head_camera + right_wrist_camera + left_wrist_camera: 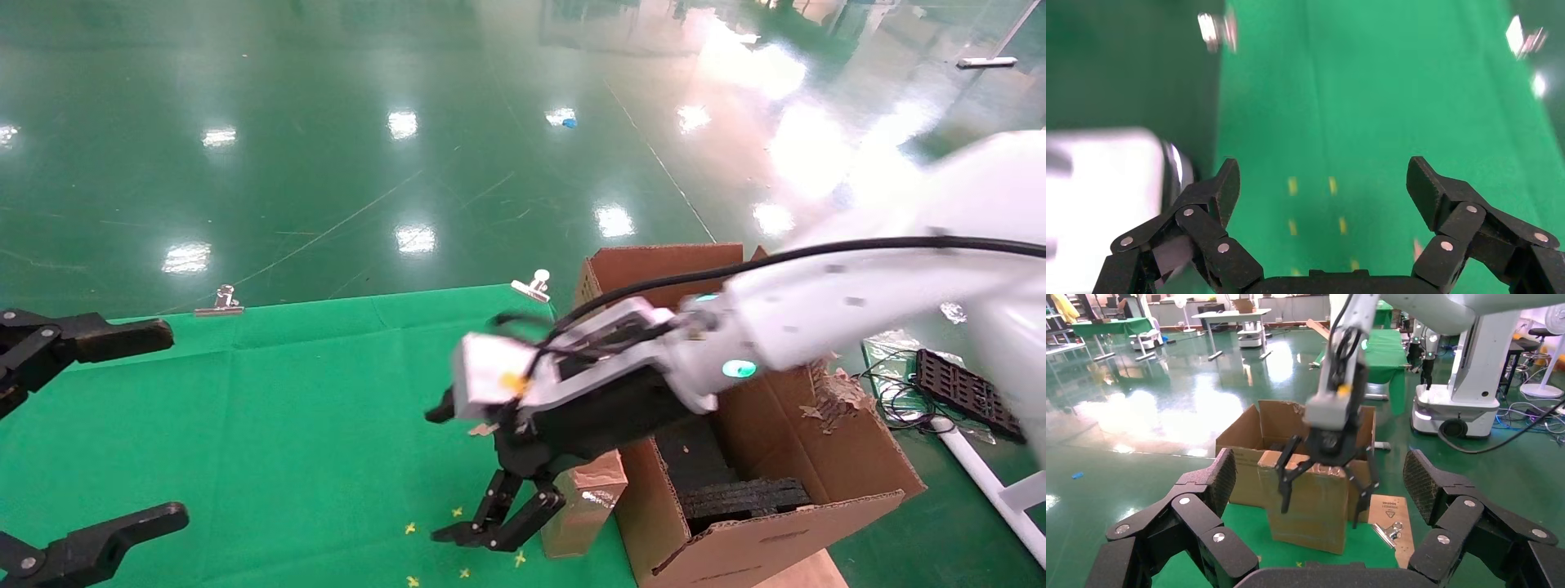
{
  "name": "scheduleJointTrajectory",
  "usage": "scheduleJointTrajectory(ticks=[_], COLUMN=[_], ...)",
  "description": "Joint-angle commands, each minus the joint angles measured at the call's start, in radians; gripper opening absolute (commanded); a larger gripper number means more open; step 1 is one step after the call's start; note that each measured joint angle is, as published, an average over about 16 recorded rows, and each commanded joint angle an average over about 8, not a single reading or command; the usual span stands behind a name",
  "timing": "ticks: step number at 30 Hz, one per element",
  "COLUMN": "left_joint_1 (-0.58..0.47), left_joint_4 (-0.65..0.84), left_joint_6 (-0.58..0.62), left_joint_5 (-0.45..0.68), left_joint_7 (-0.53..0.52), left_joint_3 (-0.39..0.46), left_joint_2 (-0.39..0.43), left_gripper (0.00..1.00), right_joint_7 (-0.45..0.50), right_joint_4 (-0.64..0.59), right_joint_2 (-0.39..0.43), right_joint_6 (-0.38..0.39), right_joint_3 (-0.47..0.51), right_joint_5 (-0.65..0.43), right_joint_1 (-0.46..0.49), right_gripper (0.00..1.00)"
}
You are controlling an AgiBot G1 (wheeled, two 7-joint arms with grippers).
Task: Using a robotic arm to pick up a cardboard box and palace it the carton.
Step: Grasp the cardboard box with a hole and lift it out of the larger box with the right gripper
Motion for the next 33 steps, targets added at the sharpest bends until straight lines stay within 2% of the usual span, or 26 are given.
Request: scheduleJointTrajectory(ticks=[1, 4, 8, 16, 20, 26, 33], left_joint_1=[0.000, 0.000, 0.000, 0.000, 0.000, 0.000, -0.001], left_joint_4=[0.000, 0.000, 0.000, 0.000, 0.000, 0.000, 0.000], left_joint_6=[0.000, 0.000, 0.000, -0.001, -0.001, -0.001, -0.001], left_joint_5=[0.000, 0.000, 0.000, -0.001, -0.001, -0.001, -0.002], left_joint_7=[0.000, 0.000, 0.000, 0.001, 0.001, 0.001, 0.001], left_joint_3=[0.000, 0.000, 0.001, 0.001, 0.002, 0.002, 0.003], left_joint_2=[0.000, 0.000, 0.000, -0.001, -0.001, -0.001, -0.001], left_gripper=[1.00, 1.00, 1.00, 1.00, 1.00, 1.00, 1.00], right_joint_7=[0.042, 0.076, 0.123, 0.237, 0.287, 0.340, 0.364], right_joint_4=[0.000, 0.000, 0.000, -0.001, -0.001, 0.000, 0.002], right_joint_2=[-0.044, -0.078, -0.101, -0.108, -0.109, -0.121, -0.137], right_joint_6=[-0.018, -0.024, -0.030, -0.036, -0.030, -0.014, 0.006], right_joint_3=[-0.068, -0.168, -0.293, -0.551, -0.673, -0.816, -0.900], right_joint_5=[-0.096, -0.169, -0.214, -0.187, -0.155, -0.132, -0.109], right_joint_1=[0.059, 0.137, 0.254, 0.513, 0.610, 0.677, 0.699], right_gripper=[1.00, 1.00, 1.00, 1.00, 1.00, 1.00, 1.00])
